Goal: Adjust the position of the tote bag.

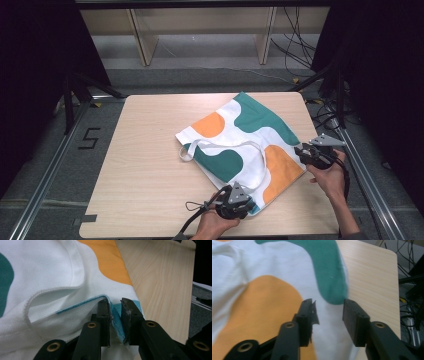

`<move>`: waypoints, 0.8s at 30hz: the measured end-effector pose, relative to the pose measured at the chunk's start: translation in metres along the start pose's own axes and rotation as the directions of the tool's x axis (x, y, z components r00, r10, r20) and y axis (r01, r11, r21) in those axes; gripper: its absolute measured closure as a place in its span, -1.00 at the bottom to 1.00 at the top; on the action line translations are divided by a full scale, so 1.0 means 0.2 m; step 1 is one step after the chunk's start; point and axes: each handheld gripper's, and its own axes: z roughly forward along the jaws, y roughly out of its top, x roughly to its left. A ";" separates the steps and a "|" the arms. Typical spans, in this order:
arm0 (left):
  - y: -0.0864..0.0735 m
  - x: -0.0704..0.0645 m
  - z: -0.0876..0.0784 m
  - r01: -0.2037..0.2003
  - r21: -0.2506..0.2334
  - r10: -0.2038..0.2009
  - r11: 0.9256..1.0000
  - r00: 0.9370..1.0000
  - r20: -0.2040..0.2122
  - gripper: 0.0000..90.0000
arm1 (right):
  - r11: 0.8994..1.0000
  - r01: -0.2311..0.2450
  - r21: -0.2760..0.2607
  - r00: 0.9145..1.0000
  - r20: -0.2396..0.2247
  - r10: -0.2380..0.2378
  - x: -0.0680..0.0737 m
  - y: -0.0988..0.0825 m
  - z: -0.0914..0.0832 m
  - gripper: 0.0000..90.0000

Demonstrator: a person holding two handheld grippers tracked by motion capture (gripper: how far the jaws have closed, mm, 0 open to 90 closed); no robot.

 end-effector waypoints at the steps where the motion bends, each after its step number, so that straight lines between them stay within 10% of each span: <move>1: 0.00 0.00 0.00 0.014 -0.003 -0.014 1.000 0.999 0.030 0.65 | 1.000 0.013 -0.020 1.000 0.001 -0.013 0.02 0.00 -0.01 0.25; 4: 0.00 0.01 -0.06 0.030 0.001 -0.030 1.000 0.996 0.086 0.28 | 1.000 -0.001 -0.016 0.997 -0.075 0.000 0.08 -0.01 -0.06 0.09; 8: 0.00 0.07 -0.24 -0.005 -0.062 0.009 0.998 0.998 0.062 -0.16 | 1.000 -0.009 0.001 0.988 -0.153 0.009 0.21 0.00 -0.10 -0.06; 11: -0.02 0.13 -0.34 0.037 -0.072 -0.034 0.997 0.998 0.049 -0.23 | 1.000 -0.021 0.018 0.980 -0.195 0.024 0.28 0.00 -0.12 -0.08; 13: -0.07 0.24 -0.47 0.051 -0.101 -0.059 0.994 0.996 -0.069 -0.28 | 0.999 0.046 -0.005 0.968 -0.245 -0.046 0.39 0.01 -0.12 -0.13; 18: -0.19 0.44 -0.64 0.099 -0.037 -0.106 0.994 0.950 -0.295 -0.33 | 0.993 0.114 -0.003 0.935 -0.338 -0.108 0.60 0.00 -0.15 -0.20; 21: -0.24 0.52 -0.69 0.127 -0.023 -0.127 0.992 0.932 -0.338 -0.35 | 0.990 0.143 -0.001 0.920 -0.370 -0.133 0.66 -0.01 -0.15 -0.20; 22: -0.27 0.58 -0.73 0.161 -0.027 -0.159 0.987 0.915 -0.371 -0.36 | 0.987 0.159 0.014 0.912 -0.384 -0.142 0.72 -0.03 -0.15 -0.20; 23: -0.27 0.58 -0.73 0.161 -0.027 -0.159 0.987 0.915 -0.371 -0.36 | 0.987 0.159 0.014 0.912 -0.384 -0.142 0.72 -0.03 -0.15 -0.20; 24: -0.29 0.61 -0.76 0.174 -0.016 -0.165 0.985 0.895 -0.415 -0.37 | 0.982 0.183 0.039 0.901 -0.406 -0.152 0.77 -0.05 -0.15 -0.18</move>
